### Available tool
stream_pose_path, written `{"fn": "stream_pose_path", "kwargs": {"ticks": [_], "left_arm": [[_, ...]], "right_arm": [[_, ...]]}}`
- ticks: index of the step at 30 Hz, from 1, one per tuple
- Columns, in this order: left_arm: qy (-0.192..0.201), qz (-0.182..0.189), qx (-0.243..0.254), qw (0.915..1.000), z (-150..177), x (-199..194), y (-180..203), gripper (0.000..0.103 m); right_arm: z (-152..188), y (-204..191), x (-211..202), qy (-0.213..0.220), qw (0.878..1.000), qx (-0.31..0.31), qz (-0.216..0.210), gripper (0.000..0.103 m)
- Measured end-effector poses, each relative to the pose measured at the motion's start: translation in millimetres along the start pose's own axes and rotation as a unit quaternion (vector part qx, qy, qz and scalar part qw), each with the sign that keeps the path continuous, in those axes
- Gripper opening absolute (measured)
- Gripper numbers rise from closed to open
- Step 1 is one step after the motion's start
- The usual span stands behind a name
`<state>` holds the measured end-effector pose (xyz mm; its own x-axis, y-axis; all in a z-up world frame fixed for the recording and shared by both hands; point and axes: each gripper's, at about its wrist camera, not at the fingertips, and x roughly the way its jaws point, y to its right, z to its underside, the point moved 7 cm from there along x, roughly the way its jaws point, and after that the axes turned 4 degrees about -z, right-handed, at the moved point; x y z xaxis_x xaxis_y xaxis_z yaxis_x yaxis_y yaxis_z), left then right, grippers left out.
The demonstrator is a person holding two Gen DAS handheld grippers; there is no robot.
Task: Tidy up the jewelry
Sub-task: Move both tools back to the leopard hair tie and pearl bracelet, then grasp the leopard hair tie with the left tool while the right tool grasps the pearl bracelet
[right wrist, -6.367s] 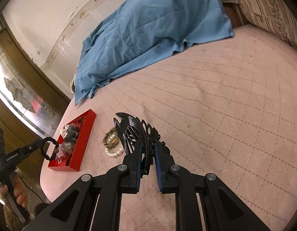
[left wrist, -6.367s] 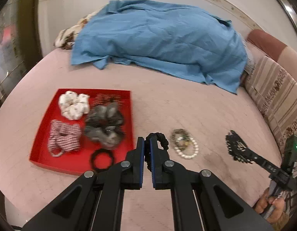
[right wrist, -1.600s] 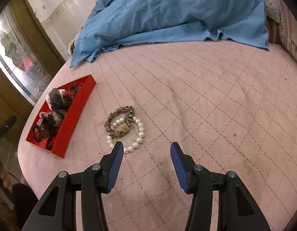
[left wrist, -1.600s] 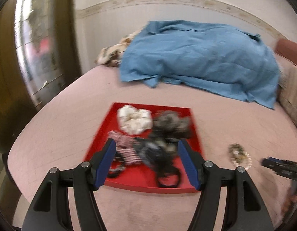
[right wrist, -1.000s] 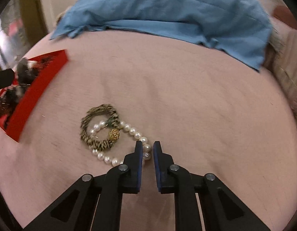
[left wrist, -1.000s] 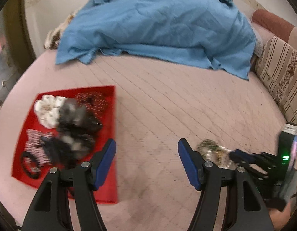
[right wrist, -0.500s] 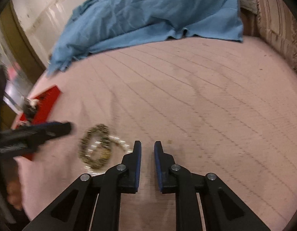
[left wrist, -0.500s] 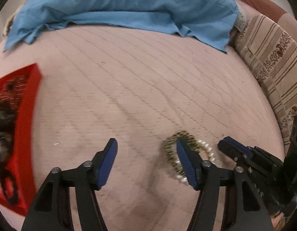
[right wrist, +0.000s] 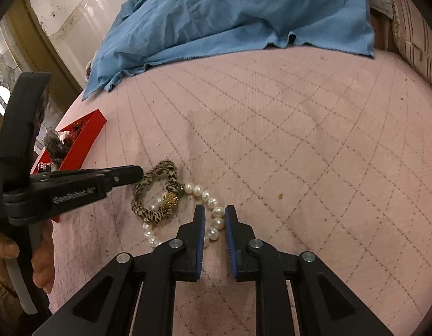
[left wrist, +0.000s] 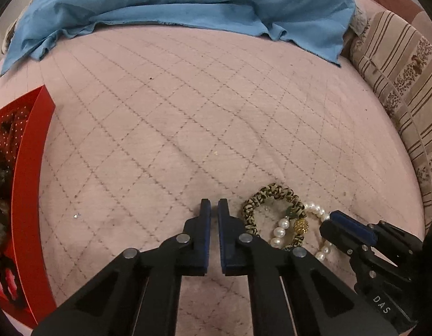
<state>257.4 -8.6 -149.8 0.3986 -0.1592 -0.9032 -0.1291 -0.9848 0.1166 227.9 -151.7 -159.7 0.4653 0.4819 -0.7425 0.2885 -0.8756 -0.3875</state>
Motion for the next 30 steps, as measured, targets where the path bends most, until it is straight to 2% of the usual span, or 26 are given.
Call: {"fn": "stream_pose_path", "kwargs": {"ticks": [4,8,9,13,17,19,21,24,27,30], "left_arm": [[0.008,0.022,-0.007,0.9997,0.2,-8.3,3.2,0.006],[0.015,0.046,-0.015,0.9987,-0.5,-12.8,10.7,0.030],[0.015,0.046,-0.012,0.9987,-1.3,-11.0,14.0,0.031],[0.004,0.042,0.005,0.9991,5.2,-0.2,23.2,0.031],[0.017,0.026,0.023,0.9993,8.0,0.5,26.6,0.031],[0.021,0.014,0.025,0.9994,8.8,1.1,25.7,0.025],[0.023,-0.011,0.030,0.9992,9.1,2.5,24.8,0.008],[0.019,-0.006,0.030,0.9994,8.7,-0.8,24.7,0.005],[0.027,-0.006,0.029,0.9992,8.5,-10.7,23.4,0.005],[0.041,-0.007,0.035,0.9985,9.5,-27.6,22.3,0.005]], "right_arm": [[-0.7,-1.7,-0.8,0.003,1.000,-0.002,0.000,0.027],[-0.4,-1.6,-0.7,0.003,1.000,-0.005,0.003,0.027],[-0.3,-1.7,-0.6,0.003,1.000,-0.008,0.004,0.027],[-0.3,-3.5,0.1,0.001,1.000,-0.017,0.012,0.027],[0.1,-4.2,1.6,0.000,1.000,-0.020,0.014,0.027],[-0.4,-4.0,3.7,0.001,1.000,-0.021,0.013,0.027],[-1.7,-3.6,7.6,0.005,1.000,-0.017,0.008,0.027],[-4.4,-5.2,13.7,0.008,1.000,-0.013,-0.002,0.027],[-4.3,-10.4,14.6,0.006,1.000,-0.019,-0.016,0.011],[-5.4,-14.5,12.2,0.012,0.999,-0.016,-0.031,0.011]]}}
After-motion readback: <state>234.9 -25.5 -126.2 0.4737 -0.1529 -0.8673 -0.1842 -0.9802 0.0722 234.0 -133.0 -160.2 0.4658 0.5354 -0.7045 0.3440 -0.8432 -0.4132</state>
